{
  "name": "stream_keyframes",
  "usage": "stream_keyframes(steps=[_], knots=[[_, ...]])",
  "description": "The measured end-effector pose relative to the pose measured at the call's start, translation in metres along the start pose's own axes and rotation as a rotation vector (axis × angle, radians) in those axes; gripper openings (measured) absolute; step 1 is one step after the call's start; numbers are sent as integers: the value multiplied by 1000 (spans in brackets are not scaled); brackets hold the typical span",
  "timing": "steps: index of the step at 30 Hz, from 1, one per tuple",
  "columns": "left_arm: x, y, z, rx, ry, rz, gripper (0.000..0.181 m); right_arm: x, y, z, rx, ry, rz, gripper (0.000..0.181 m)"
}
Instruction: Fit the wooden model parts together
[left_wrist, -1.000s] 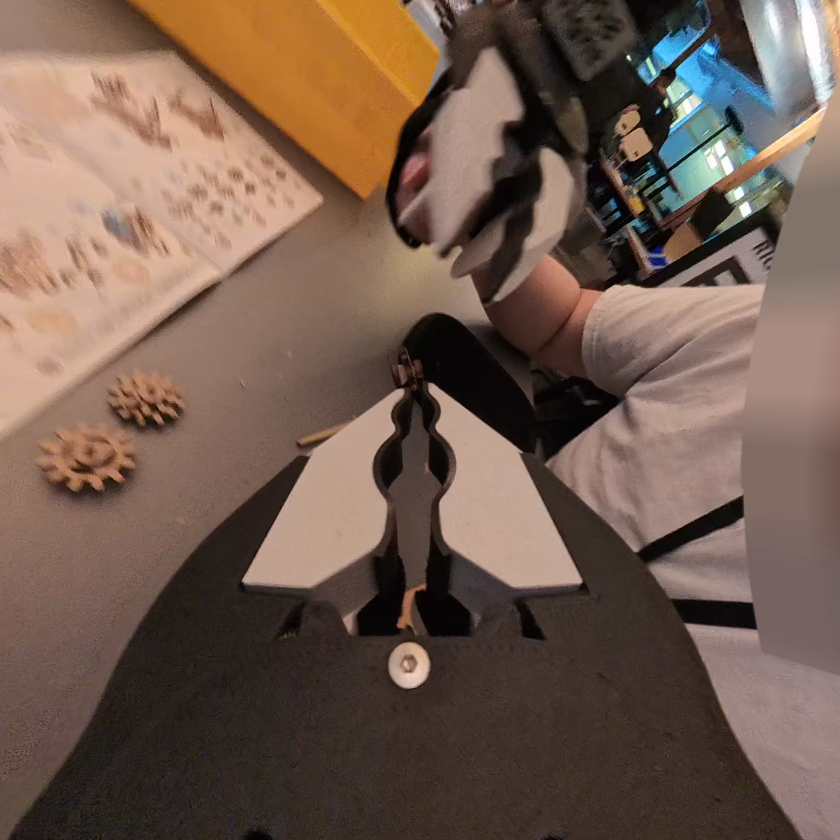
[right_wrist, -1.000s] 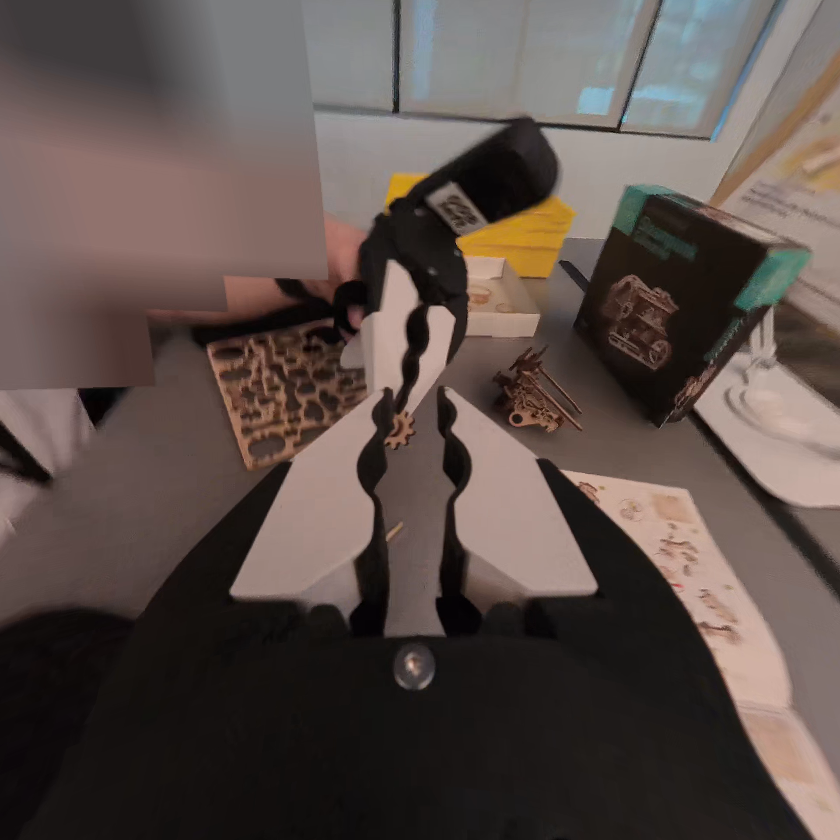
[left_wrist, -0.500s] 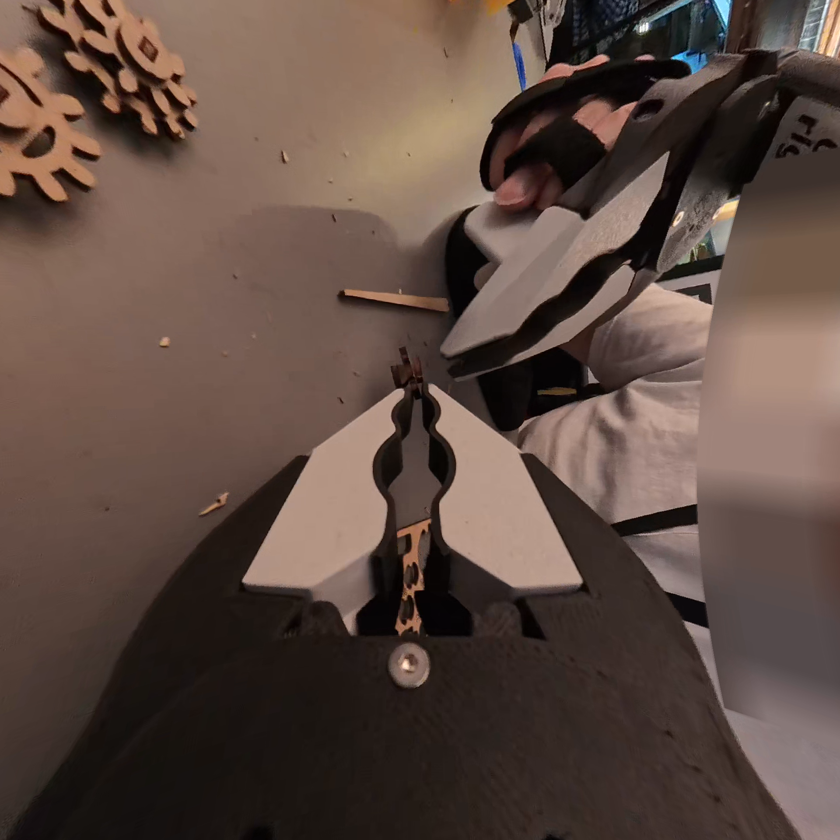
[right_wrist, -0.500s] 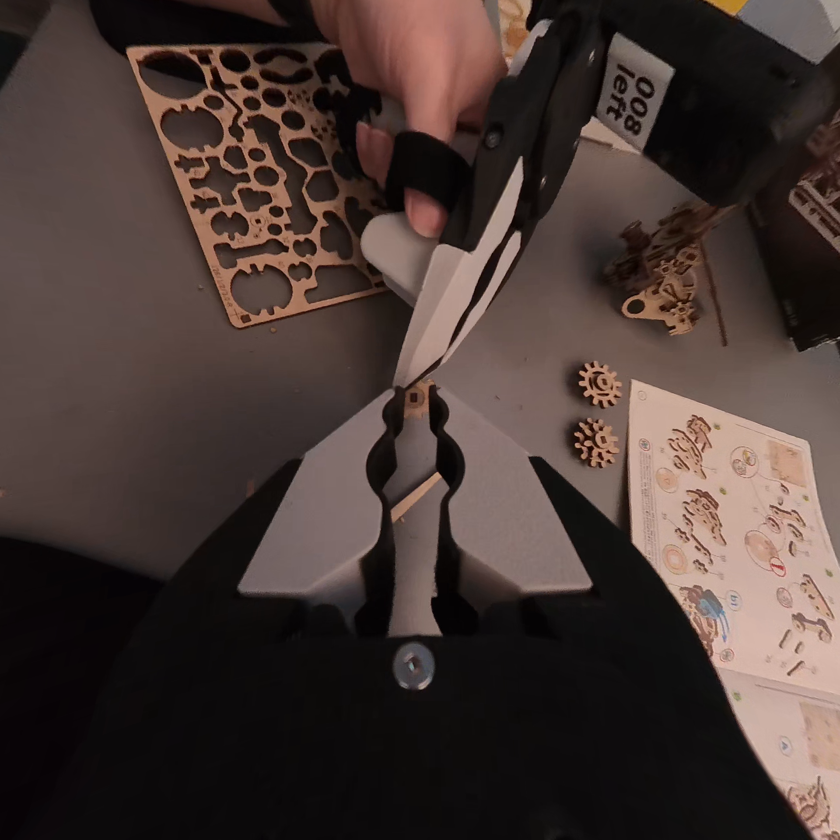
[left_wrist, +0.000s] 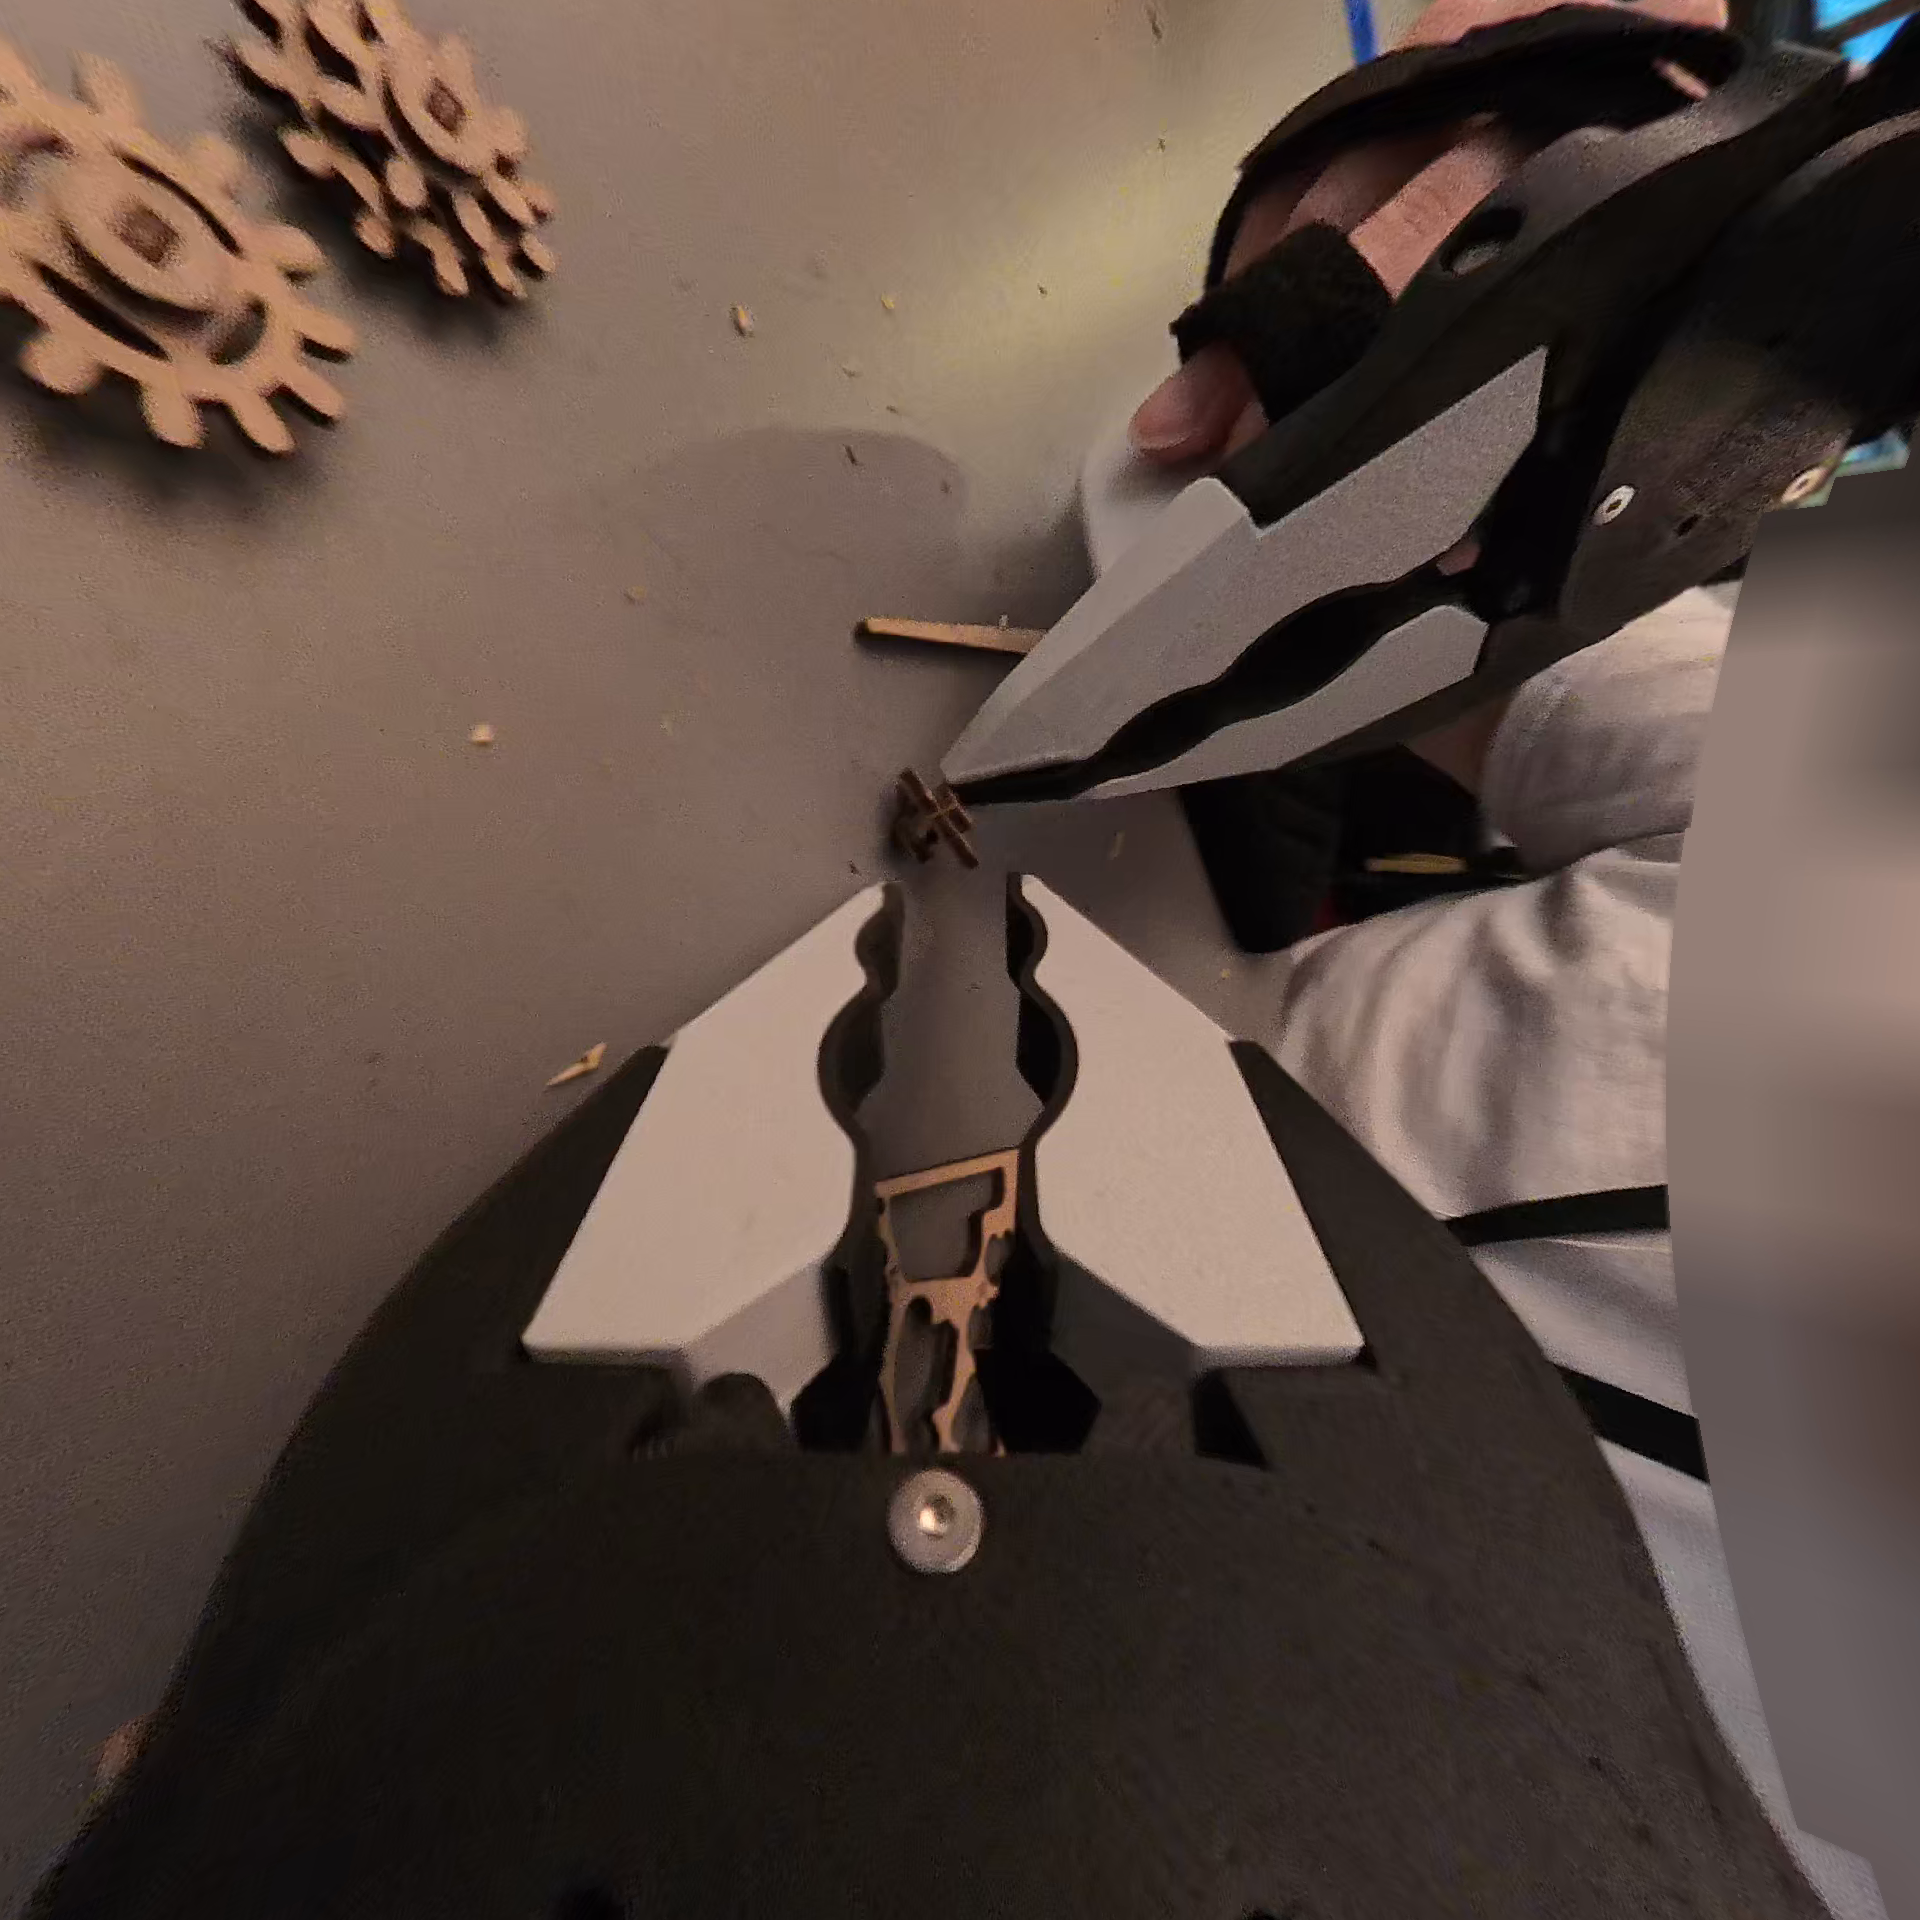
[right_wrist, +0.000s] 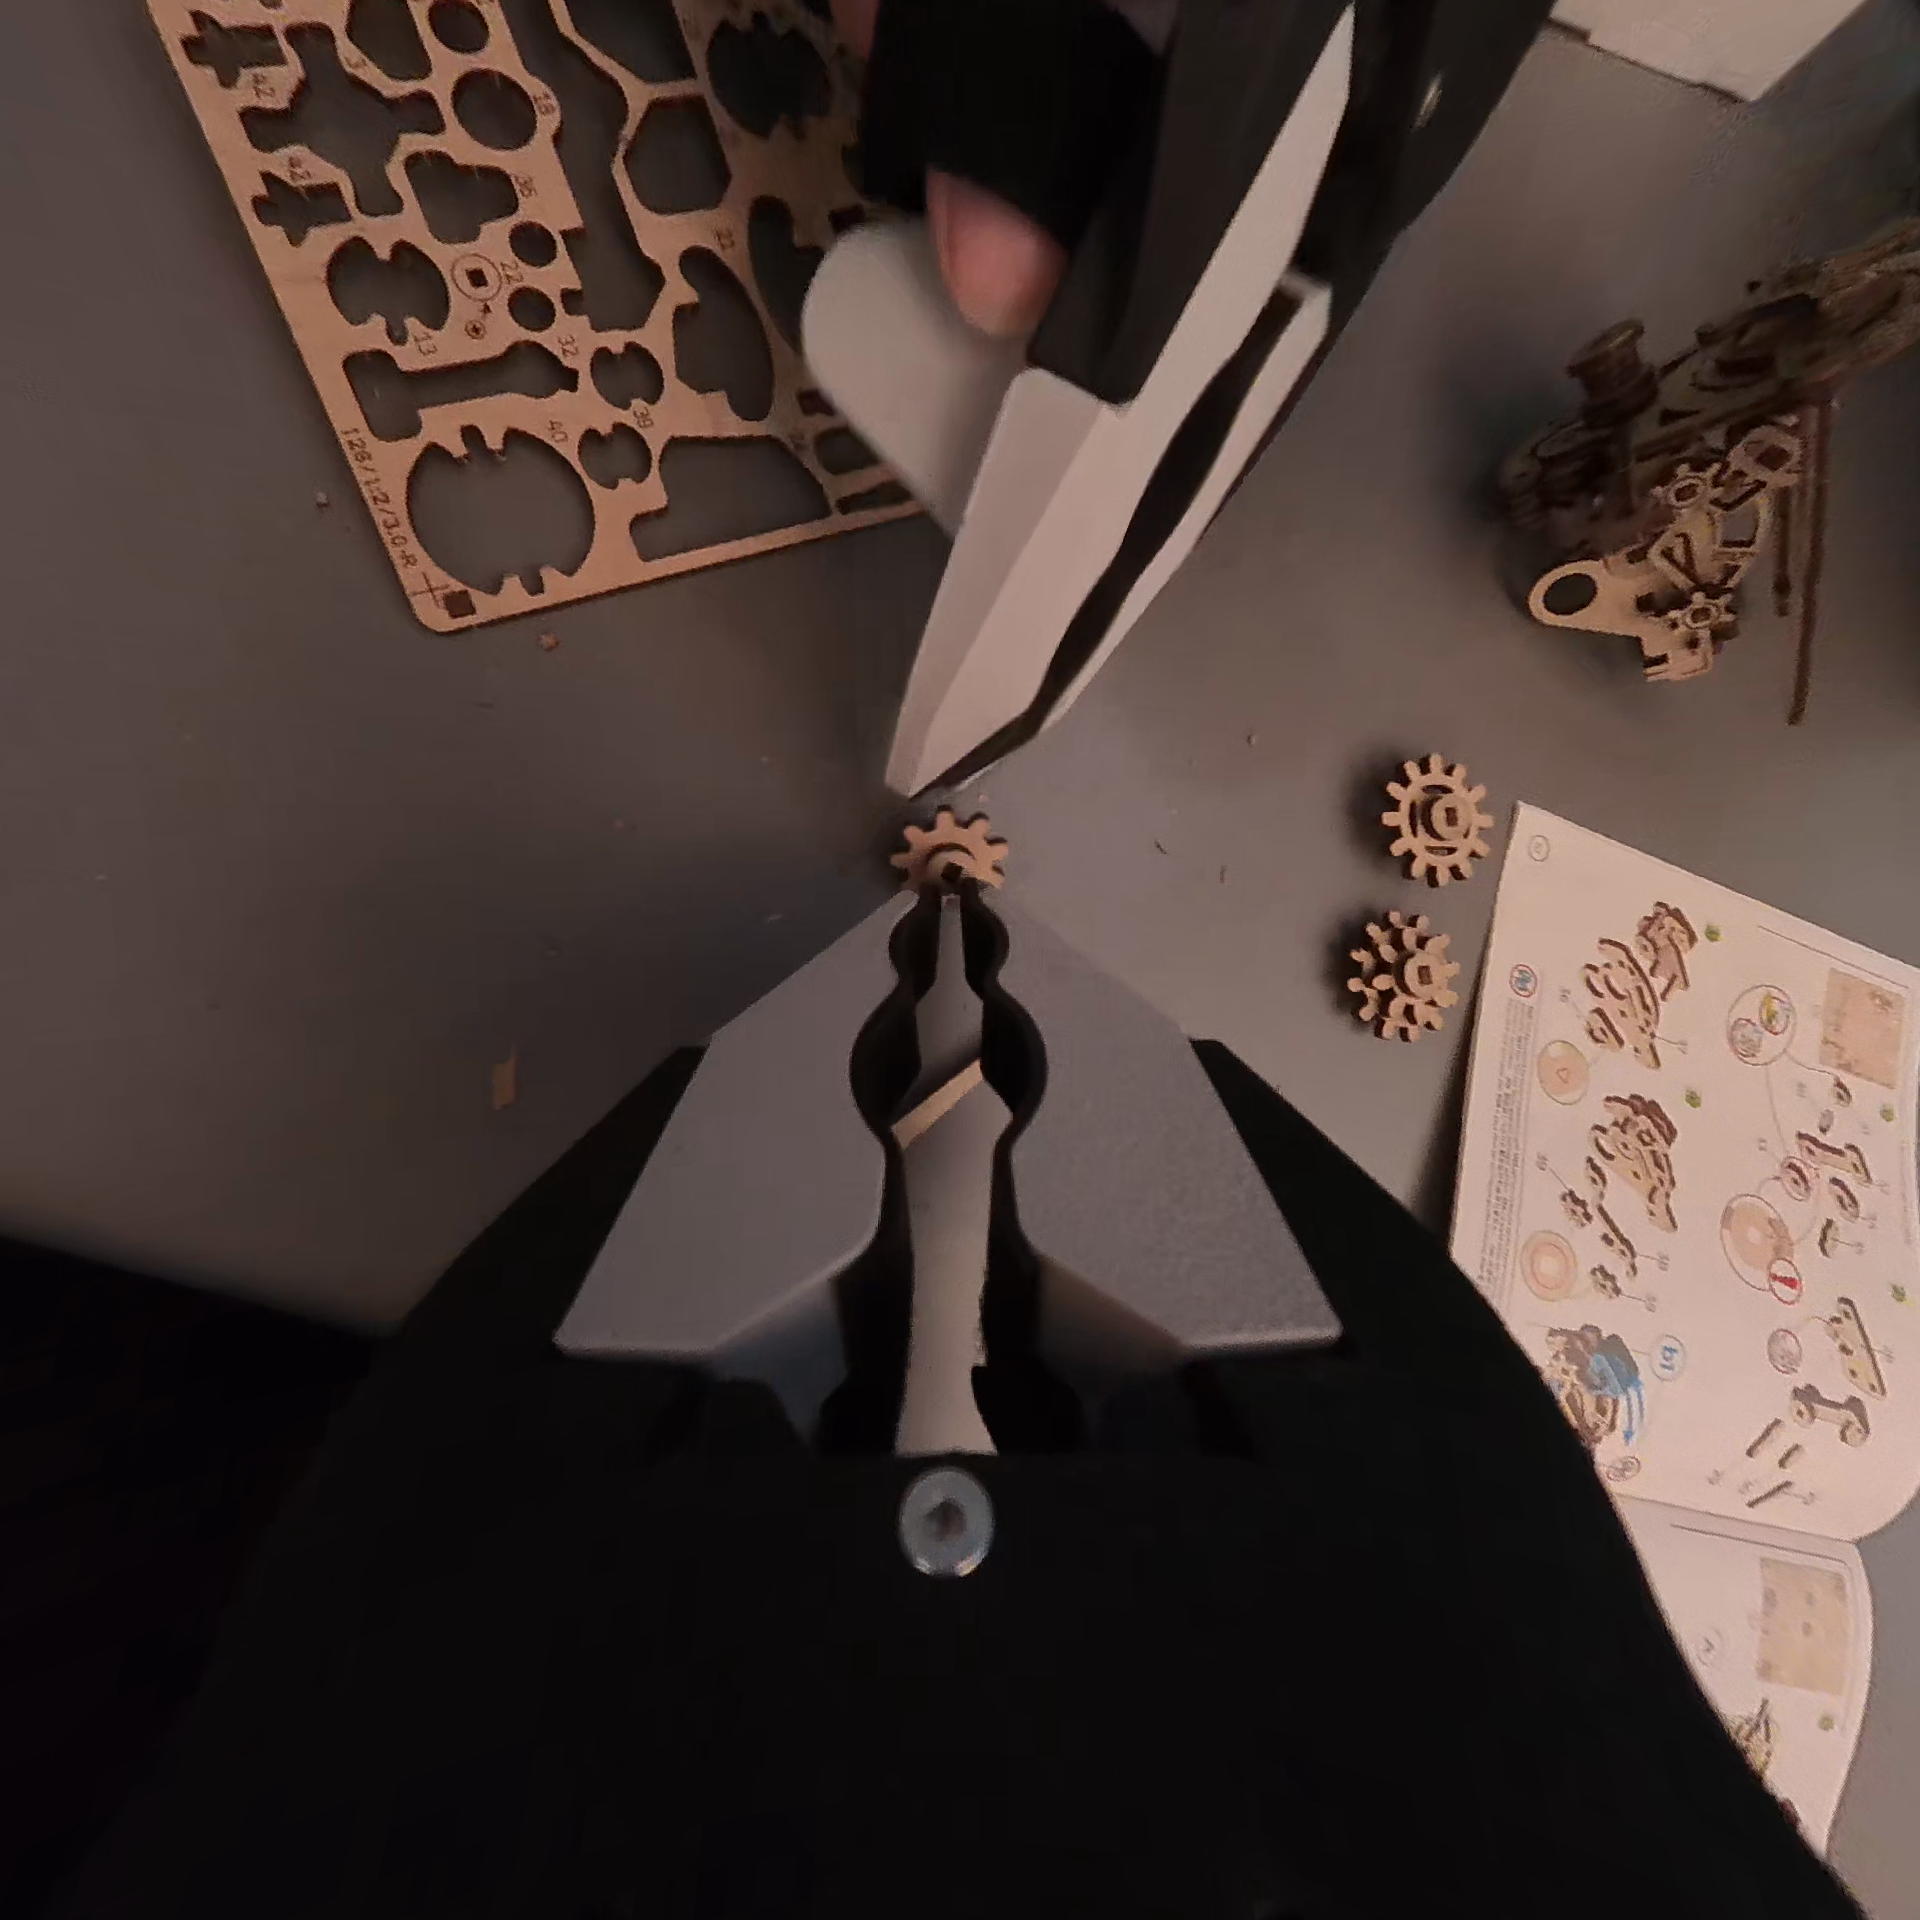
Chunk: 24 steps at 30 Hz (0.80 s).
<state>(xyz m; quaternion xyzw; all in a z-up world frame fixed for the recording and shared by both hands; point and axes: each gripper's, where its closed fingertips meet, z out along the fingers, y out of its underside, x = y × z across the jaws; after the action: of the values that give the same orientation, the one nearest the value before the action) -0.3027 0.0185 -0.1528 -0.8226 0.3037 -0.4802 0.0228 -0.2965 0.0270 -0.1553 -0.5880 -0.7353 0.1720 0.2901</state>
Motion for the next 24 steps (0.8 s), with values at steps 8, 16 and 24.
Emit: stream_keyframes(steps=[8, 16, 24], knots=[[-2, -9, -7, 68, -84, 78, 19, 0, -6, -5, 12, -2, 5, 6], [-9, -3, 2, 42, -128, 104, 4, 2, -9, 1, -7, -2, 4, 5], [-11, -4, -4, 49, -147, 118, 1, 8, -11, -3, -14, 36, -6, 5]])
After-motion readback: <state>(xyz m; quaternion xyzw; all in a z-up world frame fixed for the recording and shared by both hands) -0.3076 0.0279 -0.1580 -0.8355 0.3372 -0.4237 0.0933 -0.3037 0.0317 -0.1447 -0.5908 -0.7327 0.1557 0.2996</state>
